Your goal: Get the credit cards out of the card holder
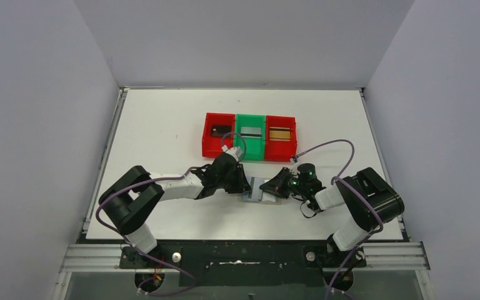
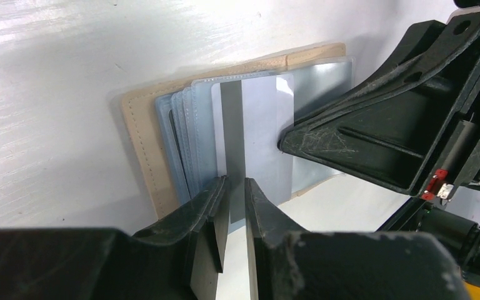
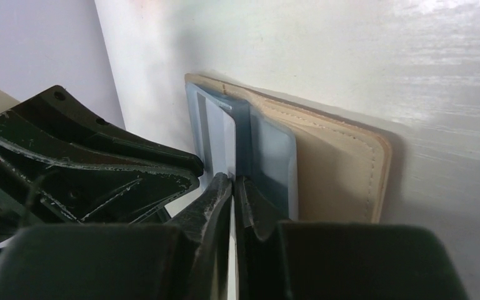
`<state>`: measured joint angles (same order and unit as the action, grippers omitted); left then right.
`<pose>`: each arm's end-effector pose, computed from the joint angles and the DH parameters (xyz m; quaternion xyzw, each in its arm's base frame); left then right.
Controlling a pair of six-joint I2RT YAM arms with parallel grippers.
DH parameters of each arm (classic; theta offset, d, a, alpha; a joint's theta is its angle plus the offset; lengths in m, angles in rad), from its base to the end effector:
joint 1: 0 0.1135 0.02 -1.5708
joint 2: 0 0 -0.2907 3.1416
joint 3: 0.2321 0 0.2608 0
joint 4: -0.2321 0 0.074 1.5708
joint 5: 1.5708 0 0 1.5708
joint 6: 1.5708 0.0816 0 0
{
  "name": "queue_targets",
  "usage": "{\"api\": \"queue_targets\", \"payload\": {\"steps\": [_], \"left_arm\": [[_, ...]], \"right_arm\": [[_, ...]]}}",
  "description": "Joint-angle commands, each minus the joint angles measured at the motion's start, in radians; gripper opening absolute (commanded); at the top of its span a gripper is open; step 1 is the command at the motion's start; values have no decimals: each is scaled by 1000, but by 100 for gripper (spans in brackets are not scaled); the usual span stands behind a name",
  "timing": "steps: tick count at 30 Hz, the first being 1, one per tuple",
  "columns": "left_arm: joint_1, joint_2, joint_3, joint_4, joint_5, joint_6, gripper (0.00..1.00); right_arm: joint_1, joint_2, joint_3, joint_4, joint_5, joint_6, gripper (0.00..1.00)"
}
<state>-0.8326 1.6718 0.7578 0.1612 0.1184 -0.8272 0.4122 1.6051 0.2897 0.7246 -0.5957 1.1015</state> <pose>0.2384 -0.2764 0.1324 0.0260 0.9158 -0.3296 0.2279 0.2288 0.1500 0.0948 0.1550 0.8405 0.4972 0.1493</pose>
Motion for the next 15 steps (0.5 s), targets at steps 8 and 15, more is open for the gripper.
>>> {"api": "queue_targets", "payload": {"steps": [8,15], "left_arm": [[-5,-3,-15,-65,-50,16,16],[-4,-6,-9,-71,-54,19,16]], "right_arm": [[-29,-72,-17,-21,23,-45,0],[-93,-177,-6,-164,-10,-118,0]]}}
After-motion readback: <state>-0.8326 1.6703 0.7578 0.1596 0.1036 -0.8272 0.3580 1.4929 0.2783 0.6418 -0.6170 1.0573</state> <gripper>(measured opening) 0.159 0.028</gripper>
